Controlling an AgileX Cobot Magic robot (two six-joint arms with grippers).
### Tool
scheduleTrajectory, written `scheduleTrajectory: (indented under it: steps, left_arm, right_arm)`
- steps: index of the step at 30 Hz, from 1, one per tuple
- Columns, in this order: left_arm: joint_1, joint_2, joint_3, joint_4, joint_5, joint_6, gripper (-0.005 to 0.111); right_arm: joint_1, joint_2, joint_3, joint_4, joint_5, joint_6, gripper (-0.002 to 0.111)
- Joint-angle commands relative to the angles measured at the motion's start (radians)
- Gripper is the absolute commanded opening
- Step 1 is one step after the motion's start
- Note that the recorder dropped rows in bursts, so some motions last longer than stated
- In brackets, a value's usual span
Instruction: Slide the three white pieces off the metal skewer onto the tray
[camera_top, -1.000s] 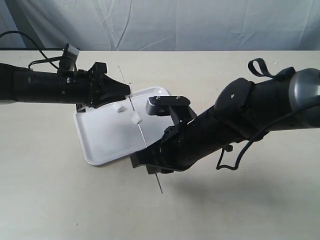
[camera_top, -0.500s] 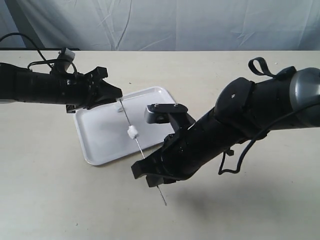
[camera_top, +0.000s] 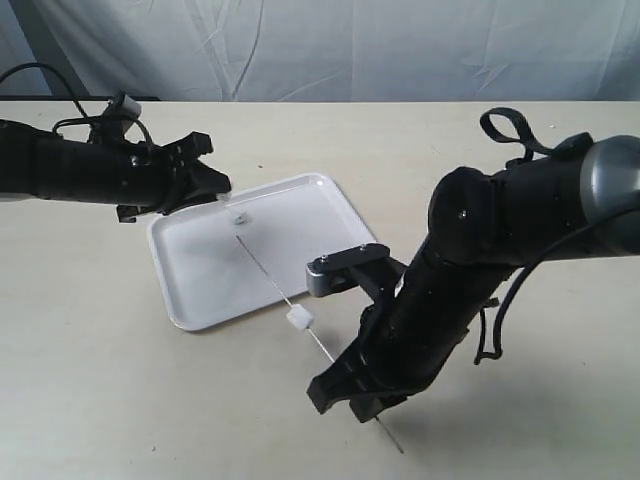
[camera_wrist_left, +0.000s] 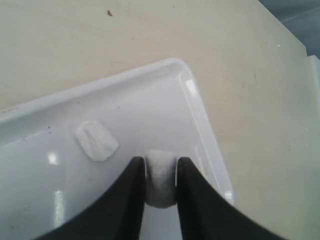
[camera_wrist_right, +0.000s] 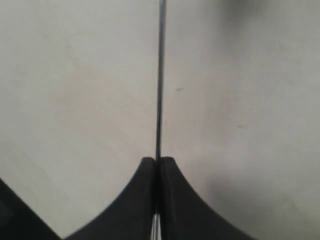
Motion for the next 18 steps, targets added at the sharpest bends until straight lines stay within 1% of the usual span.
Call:
scheduleTrajectory:
  steps: [1,4,6,8,11,15,18]
  left_arm:
    - [0.000,0.002,-0.005,0.068,0.074,-0.031,0.022]
    - [0.000,0.002,-0.005,0.132,0.094,-0.072,0.026]
    - [0.000,0.002,-0.005,0.150,0.102,-0.080,0.032]
    - [0.000,0.002,-0.005,0.155,0.124,-0.090,0.039]
    - [0.000,0.002,-0.005,0.145,0.188,-0.112,0.044]
    - [0.000,0.002,-0.005,0.112,0.287,-0.109,0.044]
    - [0.000,0.002,-0.005,0.081,0.322,-0.078,0.044]
  right_arm:
    - [-0.018,-0.046,-0.004,-0.207,-0.035,0.170,-0.001]
    - [-0.022,-0.072,-0.004,-0.325,-0.049,0.270,-0.001]
    - [-0.022,-0.077,-0.004,-0.352,-0.076,0.316,-0.001]
    - [-0.022,-0.077,-0.004,-0.349,-0.124,0.320,-0.001]
    - [-0.022,-0.068,-0.004,-0.286,-0.227,0.320,-0.001]
    - [-0.022,-0.037,-0.004,-0.172,-0.374,0.314,-0.001]
    - [-0.022,-0.029,-0.004,-0.124,-0.428,0.314,-0.001]
